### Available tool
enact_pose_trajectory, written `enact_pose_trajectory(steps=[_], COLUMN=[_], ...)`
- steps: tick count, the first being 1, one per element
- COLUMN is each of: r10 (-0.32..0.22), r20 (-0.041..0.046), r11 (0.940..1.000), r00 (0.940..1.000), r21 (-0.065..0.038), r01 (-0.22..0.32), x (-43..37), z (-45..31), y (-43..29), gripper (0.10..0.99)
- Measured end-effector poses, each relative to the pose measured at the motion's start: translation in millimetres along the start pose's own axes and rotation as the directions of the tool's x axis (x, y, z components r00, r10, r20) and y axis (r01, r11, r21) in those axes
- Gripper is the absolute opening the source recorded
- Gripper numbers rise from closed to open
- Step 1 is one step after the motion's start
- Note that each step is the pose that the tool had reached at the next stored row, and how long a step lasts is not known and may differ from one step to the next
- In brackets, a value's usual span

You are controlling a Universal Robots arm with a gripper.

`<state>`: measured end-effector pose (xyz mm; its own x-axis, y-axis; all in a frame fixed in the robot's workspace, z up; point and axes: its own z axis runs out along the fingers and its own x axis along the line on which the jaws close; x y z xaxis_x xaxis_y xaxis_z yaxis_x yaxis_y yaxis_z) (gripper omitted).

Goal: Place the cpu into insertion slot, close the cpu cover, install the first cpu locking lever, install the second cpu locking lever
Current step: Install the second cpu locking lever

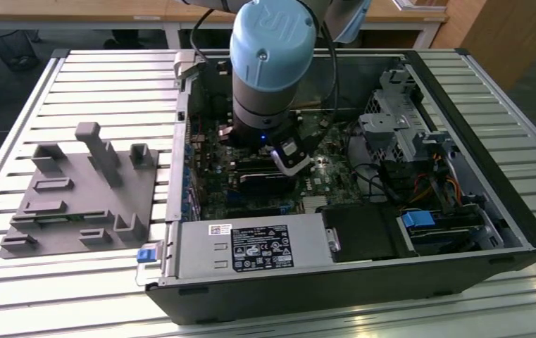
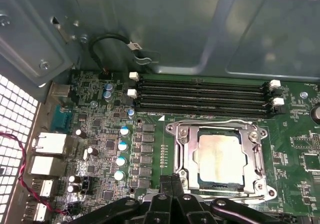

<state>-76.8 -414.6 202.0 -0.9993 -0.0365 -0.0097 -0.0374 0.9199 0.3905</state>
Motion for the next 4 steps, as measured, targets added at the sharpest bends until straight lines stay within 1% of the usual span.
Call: enact_pose_trajectory(steps=[4], r10=[0.000], r20=[0.0002], r11=[1.0000], r00=[1.0000], r21=[0.000], r01=[0.000], x=[0.0], z=[-0.5], y=[0.3], gripper=[0.106])
